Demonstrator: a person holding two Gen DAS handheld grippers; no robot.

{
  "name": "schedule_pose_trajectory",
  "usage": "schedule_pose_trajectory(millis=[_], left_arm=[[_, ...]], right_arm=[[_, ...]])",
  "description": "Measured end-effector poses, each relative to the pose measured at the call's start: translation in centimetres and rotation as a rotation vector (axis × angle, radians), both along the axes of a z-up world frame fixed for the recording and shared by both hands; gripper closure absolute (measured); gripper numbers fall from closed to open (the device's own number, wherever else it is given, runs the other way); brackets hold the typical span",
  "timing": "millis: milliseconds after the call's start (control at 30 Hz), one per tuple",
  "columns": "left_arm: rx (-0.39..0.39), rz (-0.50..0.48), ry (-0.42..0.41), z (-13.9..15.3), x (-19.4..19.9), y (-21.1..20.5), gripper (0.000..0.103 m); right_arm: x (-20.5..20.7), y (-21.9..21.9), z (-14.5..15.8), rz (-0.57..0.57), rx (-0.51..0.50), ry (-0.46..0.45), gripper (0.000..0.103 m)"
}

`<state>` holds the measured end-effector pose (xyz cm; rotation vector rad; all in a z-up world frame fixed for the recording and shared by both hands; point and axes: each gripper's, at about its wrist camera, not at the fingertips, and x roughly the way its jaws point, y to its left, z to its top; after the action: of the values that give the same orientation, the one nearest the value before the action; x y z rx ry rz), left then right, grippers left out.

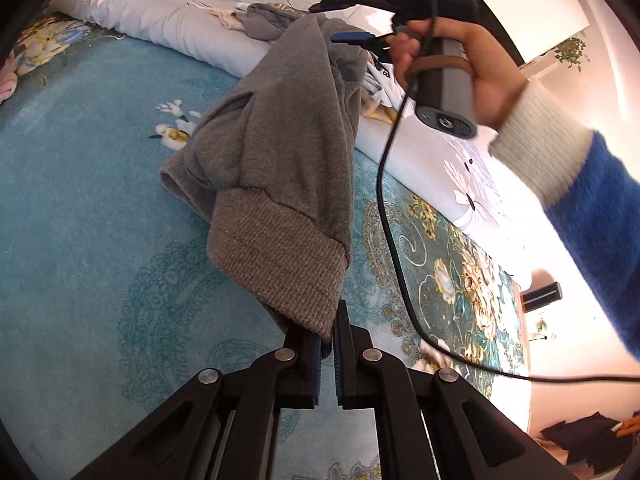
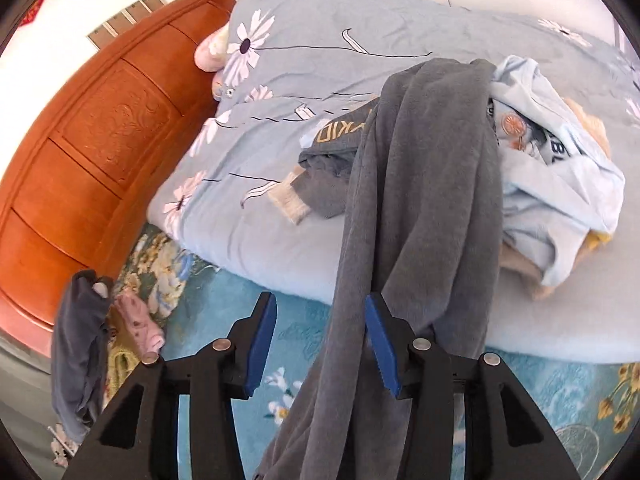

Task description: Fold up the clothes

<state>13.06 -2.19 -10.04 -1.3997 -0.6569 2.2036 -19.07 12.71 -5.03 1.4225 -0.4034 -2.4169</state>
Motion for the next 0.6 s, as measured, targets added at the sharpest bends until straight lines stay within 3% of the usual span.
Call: schedule_pose_trajectory(millis=[133,167,200,233,300,367,500,600], left_arm=[[0.014,0.019,0.020,0.5,-0.7,-1.1,0.098],[0.021,0.027,0.022,0.6,-0.7,-1.4,0.098],[0.027,0.036,0.024,0.8,-0.6,-1.7,0.098],[0.033,0.046,0.024,0.9,-0.7,-2.2,0.098],[0.035,0.074,0.024,0.9,-0.8,-3.3,0.098],[0.027,0.106,0.023,1.0,-1.1,-4.7,0.098],[-0.010,0.174,0.052,2.2,-2.4,-7.4,0.098],[-0.044,0.197,0.126,5.0,-4.3,-8.7,0.098]], right_arm=[[-3.3,-1.5,-2.3,-0.058,0.136,-0.094,0.057],[-3.5,-1.5,-3.0,-0.076,0.167,-0.126,0.063],[-3.6,-1.5,-3.6,-0.085,0.179,-0.152,0.086],[-3.7,-1.4,-4.2,-0.094,0.185,-0.177,0.098],[-3.5,-0.4,-4.2,-0.121,0.119,-0.190,0.099],[-3.1,1.3,-3.8,-0.155,-0.016,-0.199,0.099],[-1.5,6.4,-0.3,-0.191,-0.458,-0.123,0.100],[0.6,10.1,4.9,-0.170,-0.636,0.017,0.100]])
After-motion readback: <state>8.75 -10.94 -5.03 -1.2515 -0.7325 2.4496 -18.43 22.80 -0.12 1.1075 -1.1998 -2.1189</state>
